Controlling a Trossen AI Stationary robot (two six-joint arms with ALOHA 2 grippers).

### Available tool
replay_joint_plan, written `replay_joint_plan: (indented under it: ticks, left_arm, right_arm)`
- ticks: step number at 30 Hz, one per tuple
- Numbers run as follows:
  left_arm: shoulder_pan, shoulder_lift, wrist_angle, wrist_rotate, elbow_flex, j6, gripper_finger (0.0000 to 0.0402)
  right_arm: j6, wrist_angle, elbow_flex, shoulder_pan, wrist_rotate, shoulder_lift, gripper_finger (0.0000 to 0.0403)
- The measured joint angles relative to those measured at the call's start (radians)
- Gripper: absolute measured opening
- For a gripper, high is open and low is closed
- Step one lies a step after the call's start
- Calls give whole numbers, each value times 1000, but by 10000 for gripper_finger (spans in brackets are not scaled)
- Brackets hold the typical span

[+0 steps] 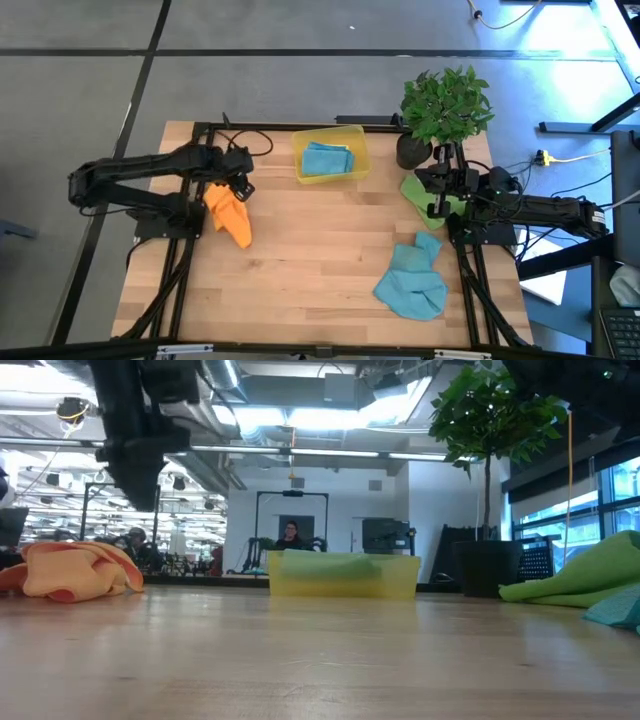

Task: Fold microfiber towels
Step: Fold the orange microfiber towel

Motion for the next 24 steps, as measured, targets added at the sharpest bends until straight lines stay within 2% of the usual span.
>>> replay_joint_plan:
  ticks: [6,18,24]
  left_arm:
    - [41,82,-17,1,-30,2,207]
    - [56,205,-15,0,-46,6,207]
    - [46,254,-9,-37,-46,26,207]
  right_arm:
    - [1,-2,0,0,0,0,16]
    - [-2,-3,0,0,0,0,17]
    - [-2,-2,0,0,0,0,17]
